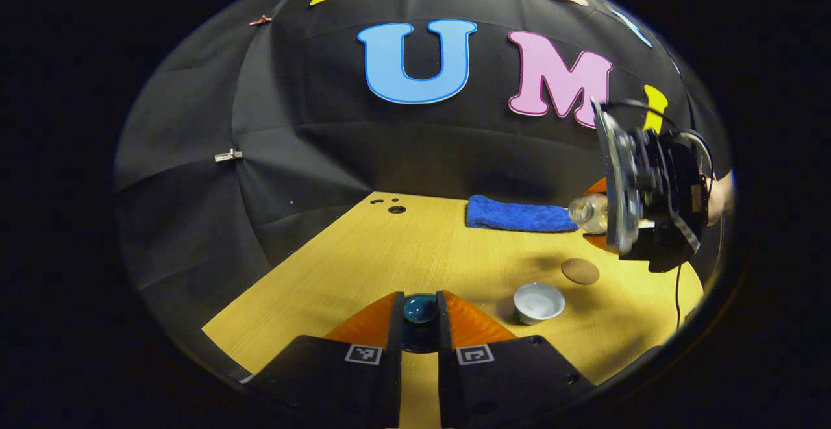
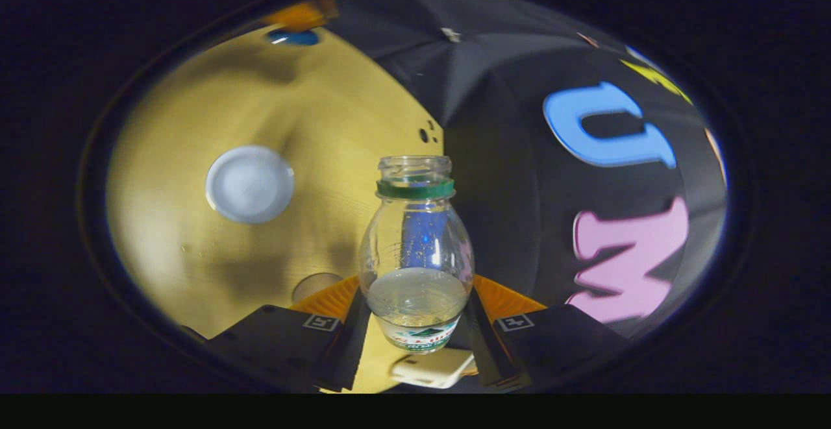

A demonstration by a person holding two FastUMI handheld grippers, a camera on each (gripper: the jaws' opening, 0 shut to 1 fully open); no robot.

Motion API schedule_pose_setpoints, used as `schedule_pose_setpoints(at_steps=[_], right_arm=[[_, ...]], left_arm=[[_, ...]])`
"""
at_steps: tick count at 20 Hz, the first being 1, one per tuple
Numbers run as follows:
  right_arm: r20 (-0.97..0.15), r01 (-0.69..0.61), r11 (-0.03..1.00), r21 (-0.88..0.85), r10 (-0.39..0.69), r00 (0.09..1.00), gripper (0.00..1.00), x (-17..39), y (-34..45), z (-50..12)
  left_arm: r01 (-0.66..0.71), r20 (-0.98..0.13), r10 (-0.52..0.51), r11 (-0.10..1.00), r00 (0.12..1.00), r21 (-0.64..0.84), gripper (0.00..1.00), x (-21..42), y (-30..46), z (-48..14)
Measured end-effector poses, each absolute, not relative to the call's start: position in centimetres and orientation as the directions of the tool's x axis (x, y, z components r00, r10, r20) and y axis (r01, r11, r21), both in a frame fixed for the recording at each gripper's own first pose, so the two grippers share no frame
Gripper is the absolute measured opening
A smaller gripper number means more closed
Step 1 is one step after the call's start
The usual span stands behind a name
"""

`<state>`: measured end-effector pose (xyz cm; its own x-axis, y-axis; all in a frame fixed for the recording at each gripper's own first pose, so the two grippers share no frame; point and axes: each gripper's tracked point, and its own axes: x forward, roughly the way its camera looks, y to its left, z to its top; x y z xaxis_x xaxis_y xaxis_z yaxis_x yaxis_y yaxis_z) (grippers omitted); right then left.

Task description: Open the teacup lid with one hand, grasp the water bottle and pour water into the teacup with the other hand; after pouring, place the water bottle on the coaster and then close the teacup lid.

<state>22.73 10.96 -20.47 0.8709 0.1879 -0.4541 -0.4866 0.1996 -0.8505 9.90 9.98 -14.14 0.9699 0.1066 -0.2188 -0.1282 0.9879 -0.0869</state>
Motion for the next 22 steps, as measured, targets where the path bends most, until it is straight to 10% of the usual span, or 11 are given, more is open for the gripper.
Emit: schedule_pose_setpoints(at_steps=[4, 8, 22], right_arm=[[-0.446, -0.485, 0.624, -0.613, 0.233, 0.864, 0.72, 23.8, 10.5, -18.4], [-0.394, -0.440, 0.799, -0.409, 0.280, 0.875, 0.76, 23.6, 9.3, -17.8], [-0.258, -0.360, 0.930, -0.067, 0.333, 0.907, 0.72, 25.9, 7.1, -26.0]], left_arm=[[-0.136, -0.204, 0.115, 0.987, 0.972, -0.088, 0.27, 10.1, 8.6, -11.1], [-0.130, -0.192, 0.109, 0.987, 0.975, -0.098, 0.27, 10.8, 6.9, -9.6], [-0.167, -0.195, 0.114, 0.946, 0.974, -0.279, 0.27, 15.0, 2.2, -13.1]])
